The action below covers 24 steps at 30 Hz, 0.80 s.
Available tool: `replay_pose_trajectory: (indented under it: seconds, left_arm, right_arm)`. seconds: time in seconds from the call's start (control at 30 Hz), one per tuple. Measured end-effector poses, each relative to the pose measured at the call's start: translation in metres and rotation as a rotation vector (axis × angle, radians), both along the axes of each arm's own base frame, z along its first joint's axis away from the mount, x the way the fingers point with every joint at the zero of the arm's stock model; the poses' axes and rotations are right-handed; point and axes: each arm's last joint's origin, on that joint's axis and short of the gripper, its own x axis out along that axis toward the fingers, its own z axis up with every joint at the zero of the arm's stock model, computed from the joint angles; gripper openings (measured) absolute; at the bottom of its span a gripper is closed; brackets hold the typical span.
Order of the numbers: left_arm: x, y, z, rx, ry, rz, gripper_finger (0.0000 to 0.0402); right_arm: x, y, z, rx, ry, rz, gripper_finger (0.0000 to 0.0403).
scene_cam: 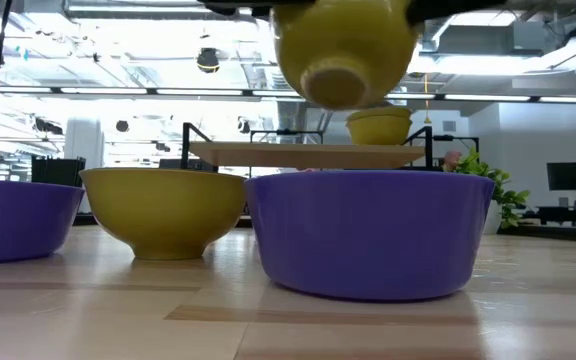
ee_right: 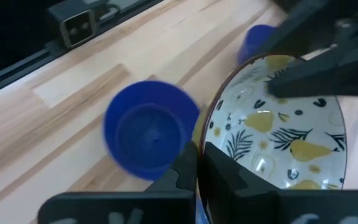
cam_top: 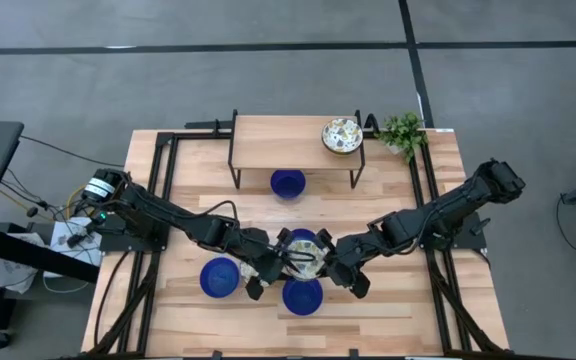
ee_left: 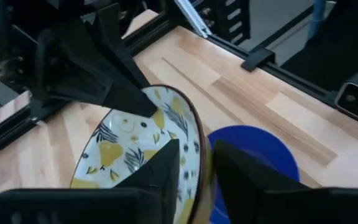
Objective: Pick & Place Mini bowls
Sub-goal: Stack the white patterned bowl on the white patterned bowl on the shelf
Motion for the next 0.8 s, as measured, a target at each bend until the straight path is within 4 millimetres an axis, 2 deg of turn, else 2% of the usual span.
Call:
replay_pose_trajectory:
  seconds: [0.17,0.37,0.57,0.8]
  left_arm:
    - [-0.003,0.003,-0.001,0.024,0.032,0.085,0.0145]
    - [-0.021,0.013,0.015,0.028,0.046,0.208,0.0181]
    - [-0.043,0.022,0.038,-0.035,0.014,0.282,0.0184]
    - [-0.056,0.03,0.045,-0.101,0.027,0.423,0.017]
  right_arm:
    - [0.0,0.001,0.009,-0.01,0.012,-0.018,0.0002]
    - [-0.002,-0.001,0.015,-0.011,0.072,-0.073,0.0001]
    - [-0.005,-0.005,0.019,-0.069,0.108,-0.162,0.0001]
    - [-0.007,-0.011,0.038,-0.188,0.09,-0.308,0.0]
